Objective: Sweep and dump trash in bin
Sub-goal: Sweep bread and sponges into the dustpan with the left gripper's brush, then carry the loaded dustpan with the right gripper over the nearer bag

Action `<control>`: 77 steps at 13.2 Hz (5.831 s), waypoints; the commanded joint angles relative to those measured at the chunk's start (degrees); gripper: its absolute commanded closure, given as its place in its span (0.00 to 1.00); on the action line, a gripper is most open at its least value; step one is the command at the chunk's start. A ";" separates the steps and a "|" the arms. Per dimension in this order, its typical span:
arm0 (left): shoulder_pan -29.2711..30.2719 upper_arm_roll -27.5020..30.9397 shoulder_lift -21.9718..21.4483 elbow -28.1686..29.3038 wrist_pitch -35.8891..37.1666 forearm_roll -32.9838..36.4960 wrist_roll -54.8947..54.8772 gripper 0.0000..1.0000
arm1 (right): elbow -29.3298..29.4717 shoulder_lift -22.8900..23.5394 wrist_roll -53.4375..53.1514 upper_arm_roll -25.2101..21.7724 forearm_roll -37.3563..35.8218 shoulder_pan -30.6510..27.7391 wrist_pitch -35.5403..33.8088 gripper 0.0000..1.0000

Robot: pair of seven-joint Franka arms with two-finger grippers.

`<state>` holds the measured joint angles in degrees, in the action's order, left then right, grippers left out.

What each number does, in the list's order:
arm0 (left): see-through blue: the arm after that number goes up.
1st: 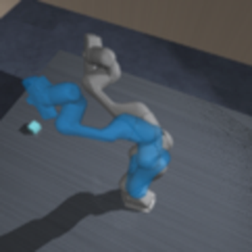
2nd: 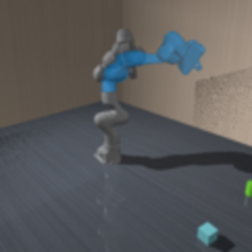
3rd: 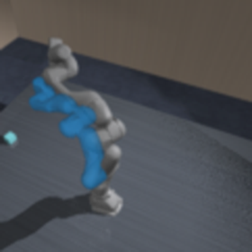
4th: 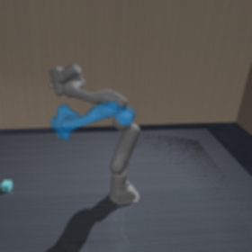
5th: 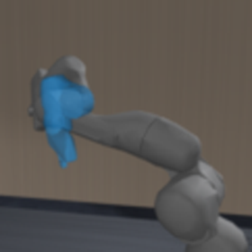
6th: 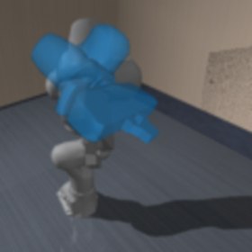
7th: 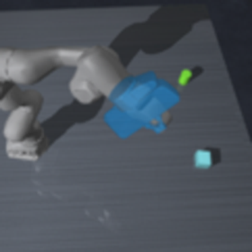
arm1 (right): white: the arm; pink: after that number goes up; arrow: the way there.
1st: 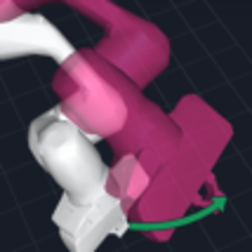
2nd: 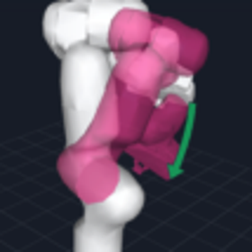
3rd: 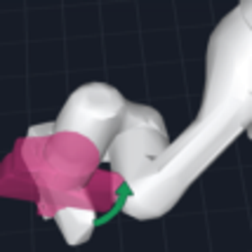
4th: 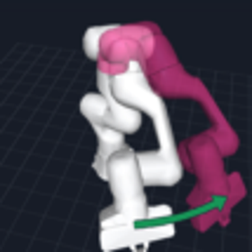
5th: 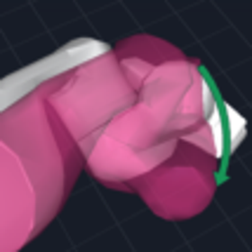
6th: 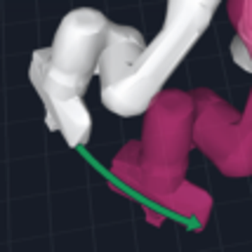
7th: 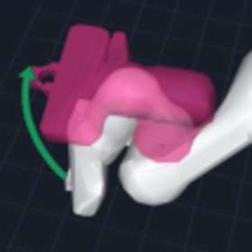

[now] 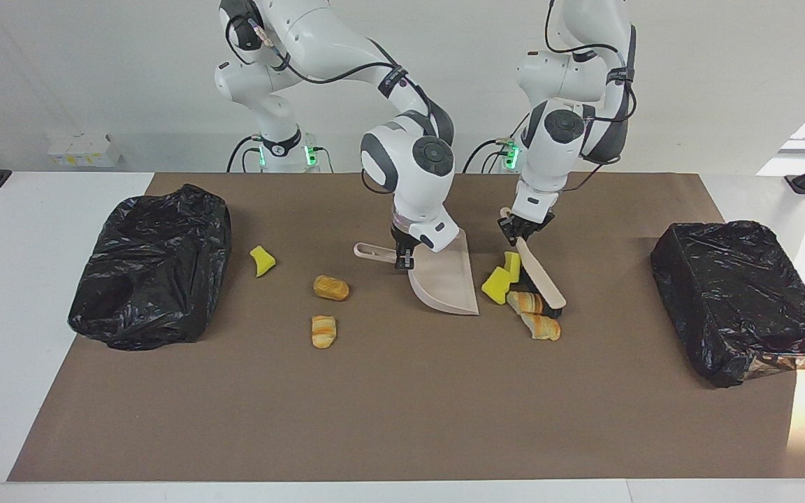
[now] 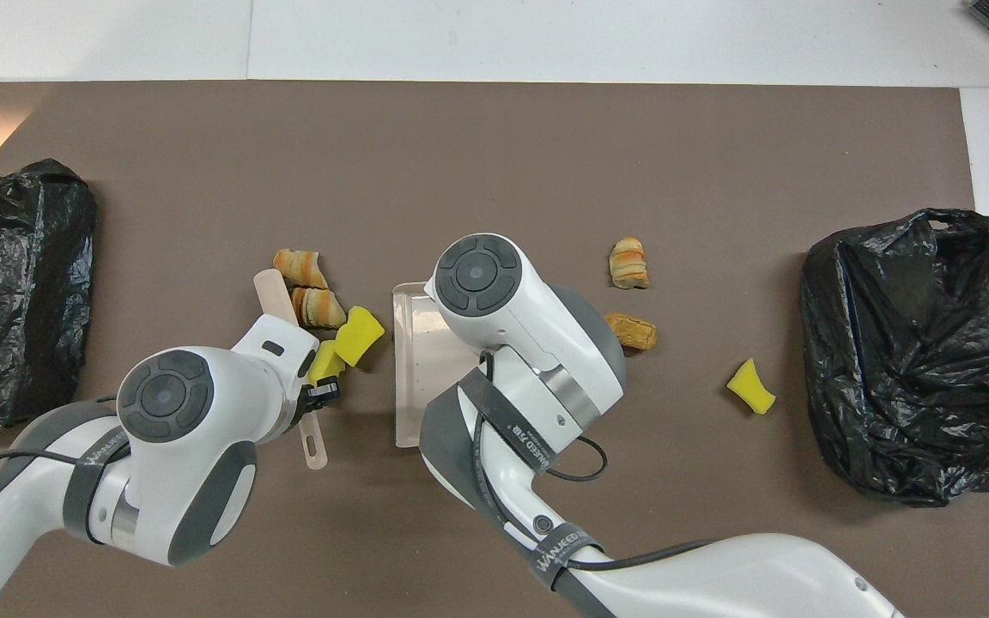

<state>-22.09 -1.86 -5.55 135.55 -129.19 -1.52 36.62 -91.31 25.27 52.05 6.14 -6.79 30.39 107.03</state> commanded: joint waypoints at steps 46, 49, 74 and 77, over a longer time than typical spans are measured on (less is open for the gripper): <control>0.84 1.60 7.14 -6.36 8.59 -8.06 -45.68 1.00 | -2.91 -0.84 -2.30 0.36 0.98 -0.77 4.24 1.00; -7.15 1.51 5.20 -5.21 11.66 -8.23 -40.17 1.00 | -2.91 -0.84 -2.13 0.36 0.98 -0.85 4.16 1.00; -17.19 0.72 -3.14 1.63 7.81 -6.20 4.24 1.00 | -14.42 -22.90 44.77 -0.07 13.64 -43.11 -0.14 1.00; -20.79 0.81 -4.21 4.10 6.76 -8.93 5.03 1.00 | -14.42 -23.42 54.20 -0.43 12.68 -52.59 -1.12 1.00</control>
<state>-40.58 -2.17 -7.16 136.05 -120.17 -9.32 40.87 -104.51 3.73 101.38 5.26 4.96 -16.90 106.90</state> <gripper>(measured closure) 0.740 0.670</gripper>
